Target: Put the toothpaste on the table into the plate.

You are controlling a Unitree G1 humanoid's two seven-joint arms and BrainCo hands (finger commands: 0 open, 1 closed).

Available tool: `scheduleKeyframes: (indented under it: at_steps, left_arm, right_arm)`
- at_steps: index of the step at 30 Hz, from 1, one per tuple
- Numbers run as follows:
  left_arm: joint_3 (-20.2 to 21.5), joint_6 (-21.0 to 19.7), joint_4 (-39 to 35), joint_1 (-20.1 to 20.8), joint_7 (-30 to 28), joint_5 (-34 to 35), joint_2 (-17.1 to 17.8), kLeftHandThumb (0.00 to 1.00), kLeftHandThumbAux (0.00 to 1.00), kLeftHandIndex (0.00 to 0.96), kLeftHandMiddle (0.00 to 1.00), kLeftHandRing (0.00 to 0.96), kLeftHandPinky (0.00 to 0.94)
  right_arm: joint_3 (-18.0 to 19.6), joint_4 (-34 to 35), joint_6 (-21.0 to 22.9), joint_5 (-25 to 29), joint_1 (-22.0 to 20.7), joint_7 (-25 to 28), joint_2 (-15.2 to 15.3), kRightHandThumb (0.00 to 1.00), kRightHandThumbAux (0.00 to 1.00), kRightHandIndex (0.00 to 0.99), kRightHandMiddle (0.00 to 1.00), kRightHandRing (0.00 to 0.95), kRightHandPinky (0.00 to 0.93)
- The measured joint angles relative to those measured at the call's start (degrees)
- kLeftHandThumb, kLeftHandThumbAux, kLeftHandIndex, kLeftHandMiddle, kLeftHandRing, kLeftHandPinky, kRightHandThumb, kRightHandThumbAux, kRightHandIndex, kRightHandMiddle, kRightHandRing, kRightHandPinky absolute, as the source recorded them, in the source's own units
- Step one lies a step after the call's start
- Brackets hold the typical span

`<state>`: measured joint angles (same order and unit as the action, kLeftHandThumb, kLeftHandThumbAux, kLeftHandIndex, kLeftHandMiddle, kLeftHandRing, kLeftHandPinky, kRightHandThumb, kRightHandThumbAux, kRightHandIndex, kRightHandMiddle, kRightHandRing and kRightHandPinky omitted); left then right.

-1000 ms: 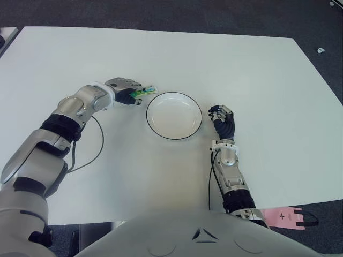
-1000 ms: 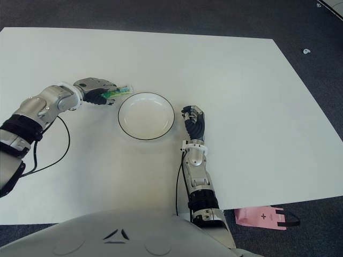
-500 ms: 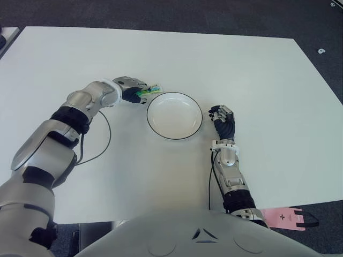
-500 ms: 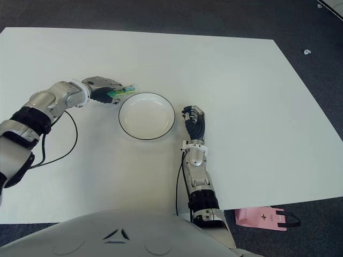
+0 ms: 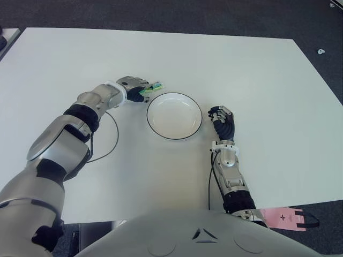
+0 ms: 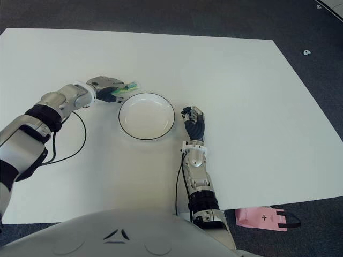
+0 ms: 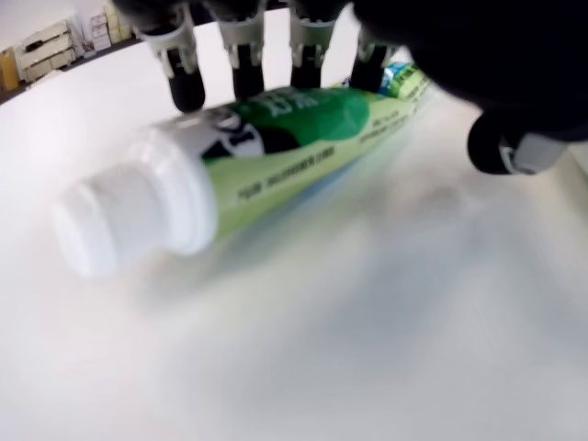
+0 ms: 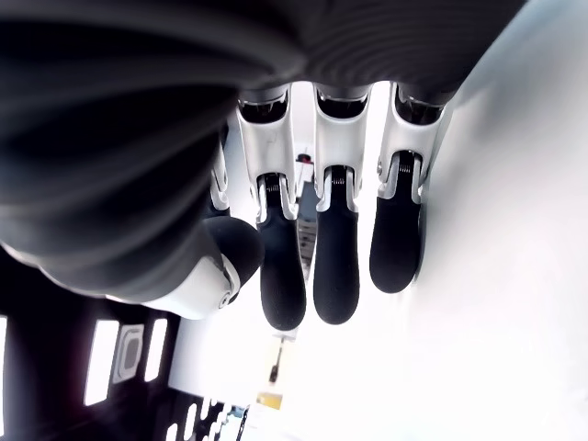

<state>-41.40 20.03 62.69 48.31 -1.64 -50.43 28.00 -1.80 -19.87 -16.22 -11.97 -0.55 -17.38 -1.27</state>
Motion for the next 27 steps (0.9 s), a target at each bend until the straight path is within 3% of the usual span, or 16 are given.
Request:
scheduleKeyframes:
  at_steps: [10,14,18,27]
  left_arm:
    - [-0.2,-0.5,3.2,0.0,3.8,0.4,-1.4,0.496,0.223,0.0,0.0,0.0,0.0]
    - [-0.1,-1.1,4.3,-0.2,5.3,0.9,-2.0,0.519,0.241,0.0,0.0,0.0,0.042]
    - [0.3,-2.0,5.6,-0.6,7.0,2.2,-2.7,0.543,0.267,0.0,0.0,0.0,0.108]
    - [2.4,-3.1,6.9,-1.7,9.0,5.1,-3.8,0.625,0.309,0.0,0.108,0.198,0.376]
  right_arm:
    - [0.0,0.2,0.0,0.1,0.2,0.1,0.0,0.709,0.727,0.426,0.503,0.483,0.479]
    - [0.0,0.3,0.0,0.1,0.3,0.3,0.0,0.709,0.727,0.426,0.5,0.479,0.47]
    - [0.0,0.4,0.0,0.1,0.3,0.4,0.1,0.709,0.728,0.426,0.5,0.477,0.47]
    - [0.0,0.7,0.0,0.1,0.5,0.7,0.3,0.708,0.728,0.426,0.503,0.48,0.474]
